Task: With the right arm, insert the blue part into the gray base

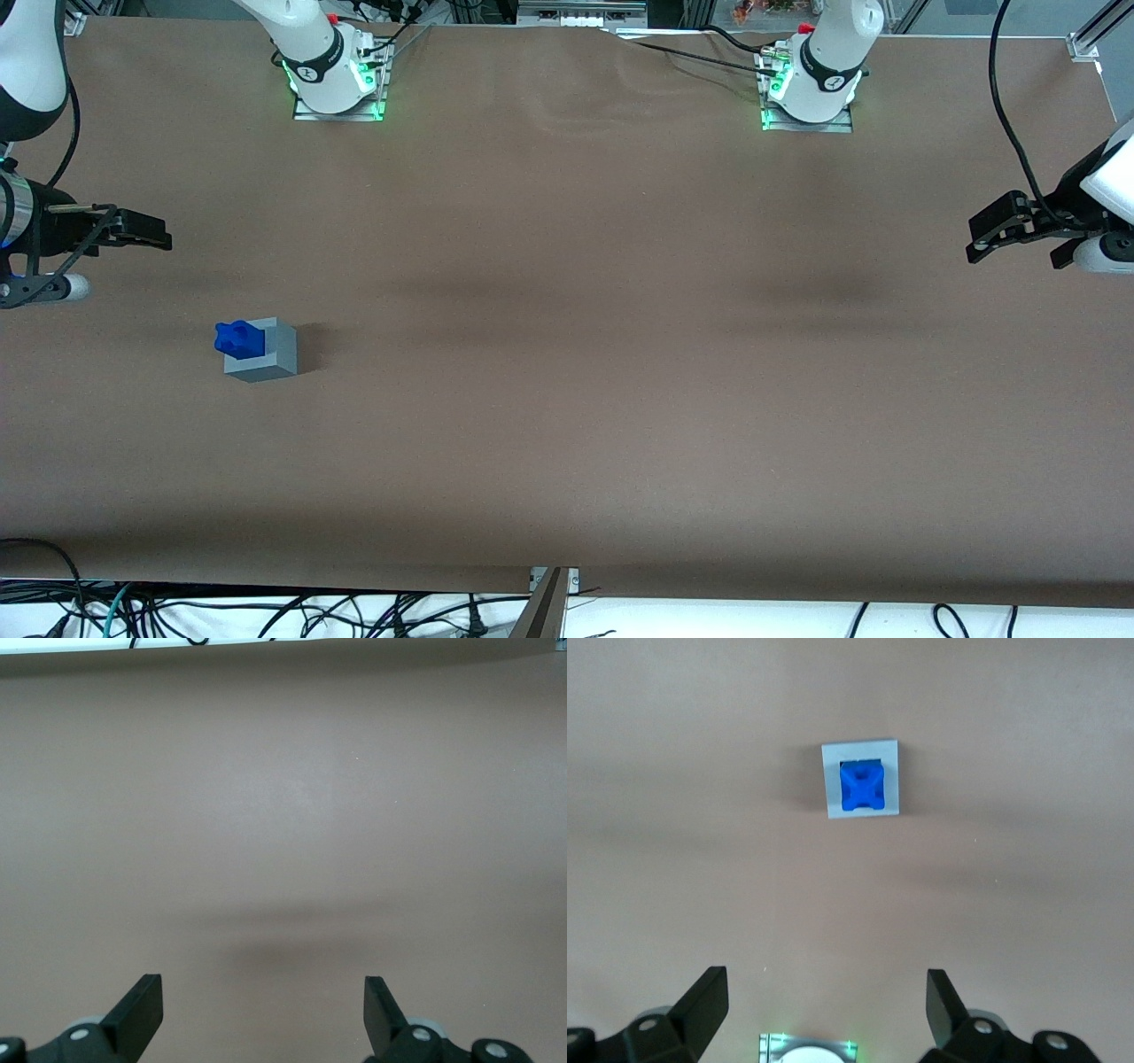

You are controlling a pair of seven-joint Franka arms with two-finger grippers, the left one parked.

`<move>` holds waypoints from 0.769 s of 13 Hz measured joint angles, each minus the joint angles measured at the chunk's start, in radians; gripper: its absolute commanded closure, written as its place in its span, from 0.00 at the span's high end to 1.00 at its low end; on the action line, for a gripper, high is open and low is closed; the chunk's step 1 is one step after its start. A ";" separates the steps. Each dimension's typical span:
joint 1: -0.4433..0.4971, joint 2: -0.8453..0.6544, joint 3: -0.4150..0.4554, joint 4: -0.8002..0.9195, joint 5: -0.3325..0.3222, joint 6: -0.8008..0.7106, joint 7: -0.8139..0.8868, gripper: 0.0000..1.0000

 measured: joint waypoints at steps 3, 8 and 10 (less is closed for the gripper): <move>-0.111 -0.091 0.111 -0.157 0.000 0.124 0.021 0.99; -0.160 -0.158 0.167 -0.200 0.000 0.144 0.076 0.99; -0.161 -0.171 0.169 -0.214 0.000 0.151 0.079 0.99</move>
